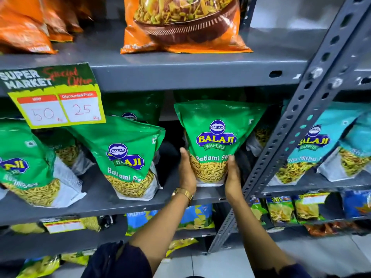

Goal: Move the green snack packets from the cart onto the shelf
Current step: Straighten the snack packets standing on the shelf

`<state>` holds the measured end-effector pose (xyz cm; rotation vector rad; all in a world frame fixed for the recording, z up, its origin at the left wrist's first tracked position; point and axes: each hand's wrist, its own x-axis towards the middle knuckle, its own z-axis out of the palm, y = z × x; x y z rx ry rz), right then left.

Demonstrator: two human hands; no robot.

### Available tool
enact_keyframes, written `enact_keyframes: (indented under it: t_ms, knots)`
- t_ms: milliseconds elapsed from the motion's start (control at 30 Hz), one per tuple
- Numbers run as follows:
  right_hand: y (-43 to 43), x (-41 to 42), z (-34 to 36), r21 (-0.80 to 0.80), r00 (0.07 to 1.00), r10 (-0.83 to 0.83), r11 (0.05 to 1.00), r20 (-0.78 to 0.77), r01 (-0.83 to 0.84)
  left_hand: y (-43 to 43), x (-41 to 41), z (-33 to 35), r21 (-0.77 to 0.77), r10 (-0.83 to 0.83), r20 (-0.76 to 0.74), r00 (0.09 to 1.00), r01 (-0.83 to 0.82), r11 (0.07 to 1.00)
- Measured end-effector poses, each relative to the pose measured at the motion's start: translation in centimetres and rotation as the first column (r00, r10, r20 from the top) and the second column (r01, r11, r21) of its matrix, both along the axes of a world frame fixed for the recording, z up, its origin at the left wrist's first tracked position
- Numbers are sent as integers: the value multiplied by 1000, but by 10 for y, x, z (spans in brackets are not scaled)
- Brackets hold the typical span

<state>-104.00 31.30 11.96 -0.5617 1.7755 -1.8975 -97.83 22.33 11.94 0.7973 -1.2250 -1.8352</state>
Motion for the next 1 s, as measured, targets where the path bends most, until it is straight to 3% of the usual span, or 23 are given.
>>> enact_keyframes:
  t_ms: [100,300,467,667,767,833,900,933,1000]
  knots:
    - [-1,1,-3,-20,997,-35,999,74,37,-3,-1,0,-36,22,84,996,-19,999]
    - [-6,4,2,22,998,-48,999,50,47,6,-3,-7,-53,101,124,987,-95,994]
    - [-10,7,10,53,995,-94,994,-33,96,7,0,-5,-81,59,139,988,-48,996]
    - [1,58,-13,-33,938,-277,961,-210,276,21,61,-8,-305,22,273,962,65,950]
    - [9,104,-29,-132,915,-251,967,-317,219,31,120,-2,-589,17,283,959,160,792]
    - [7,134,-29,-123,915,-189,980,-355,155,28,157,-1,-818,108,274,956,173,549]
    - [-3,158,-23,-109,932,-103,992,-349,69,22,185,4,-945,208,191,959,123,303]
    - [-11,169,-20,-104,941,-65,994,-332,32,16,196,5,-966,267,147,952,81,245]
    - [-29,186,-16,-101,956,-13,995,-293,-18,0,210,4,-968,390,75,918,-27,249]
